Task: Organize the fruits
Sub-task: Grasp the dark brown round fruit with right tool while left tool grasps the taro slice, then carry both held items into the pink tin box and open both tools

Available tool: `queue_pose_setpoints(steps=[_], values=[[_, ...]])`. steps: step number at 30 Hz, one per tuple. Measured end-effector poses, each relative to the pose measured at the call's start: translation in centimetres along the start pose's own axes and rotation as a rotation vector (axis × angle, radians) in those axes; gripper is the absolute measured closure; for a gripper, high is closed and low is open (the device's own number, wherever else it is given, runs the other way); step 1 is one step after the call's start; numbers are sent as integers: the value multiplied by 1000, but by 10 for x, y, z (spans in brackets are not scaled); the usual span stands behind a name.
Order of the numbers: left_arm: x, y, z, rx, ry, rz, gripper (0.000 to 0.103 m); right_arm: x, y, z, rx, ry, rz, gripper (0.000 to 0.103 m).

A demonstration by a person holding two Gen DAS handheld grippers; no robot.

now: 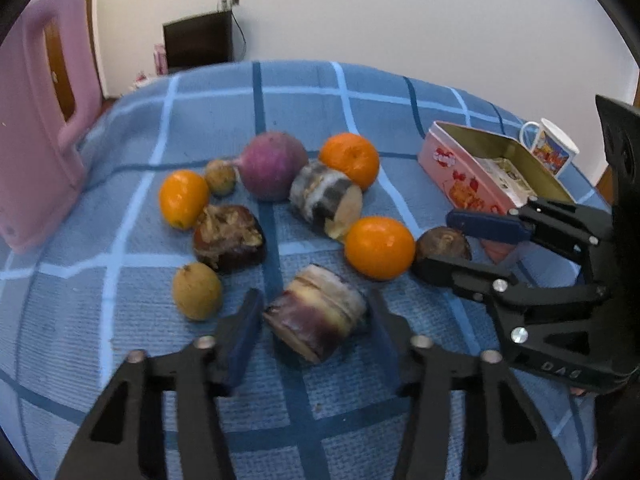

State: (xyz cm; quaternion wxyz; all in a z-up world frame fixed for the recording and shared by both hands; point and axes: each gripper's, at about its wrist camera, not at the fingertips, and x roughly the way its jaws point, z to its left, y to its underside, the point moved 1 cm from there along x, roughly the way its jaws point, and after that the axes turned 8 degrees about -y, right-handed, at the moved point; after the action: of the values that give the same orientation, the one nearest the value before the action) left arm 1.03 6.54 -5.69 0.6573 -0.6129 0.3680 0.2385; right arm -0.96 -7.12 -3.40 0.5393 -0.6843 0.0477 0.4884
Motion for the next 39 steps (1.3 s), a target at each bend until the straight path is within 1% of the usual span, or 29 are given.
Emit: queue_pose_setpoints(steps=[5,8,10,12,16,18,19,23,29,32,34,39], values=[[-1,0,-2,0,-7,-3,51,6,-1,5,-36,34,25,59],[-8,1,-4,6,-52,-31,51,7,2,10,-70,69,44,60],[-14,2,-6,6,-70,-62,51,3,4,9,-58,65,32,61],[-20,2,-5,-21,-73,-91,51,-6,4,5,-29,41,-13,61],[-32,1,-3,-97,-64,-161,51,-42,-2,-7,57,-50,-179,61],[-36,-5,-8,-102,-84,-193,51,-53,-2,-11,80,-47,-230,61],[-38,-8,-12,-100,-92,-211,51,-60,-1,-14,89,-32,-260,61],[-41,-23,-31,-83,-109,-265,51,-76,-1,-28,117,29,-324,61],[-39,-44,-69,-46,-68,-326,51,-99,11,-61,180,146,-387,61],[-36,-53,-91,-16,-48,-352,51,-108,20,-80,218,192,-393,61],[-33,-60,-105,-4,-29,-357,51,-116,28,-91,232,222,-392,61],[-28,-70,-135,29,-15,-365,51,-123,38,-116,270,280,-386,61]])
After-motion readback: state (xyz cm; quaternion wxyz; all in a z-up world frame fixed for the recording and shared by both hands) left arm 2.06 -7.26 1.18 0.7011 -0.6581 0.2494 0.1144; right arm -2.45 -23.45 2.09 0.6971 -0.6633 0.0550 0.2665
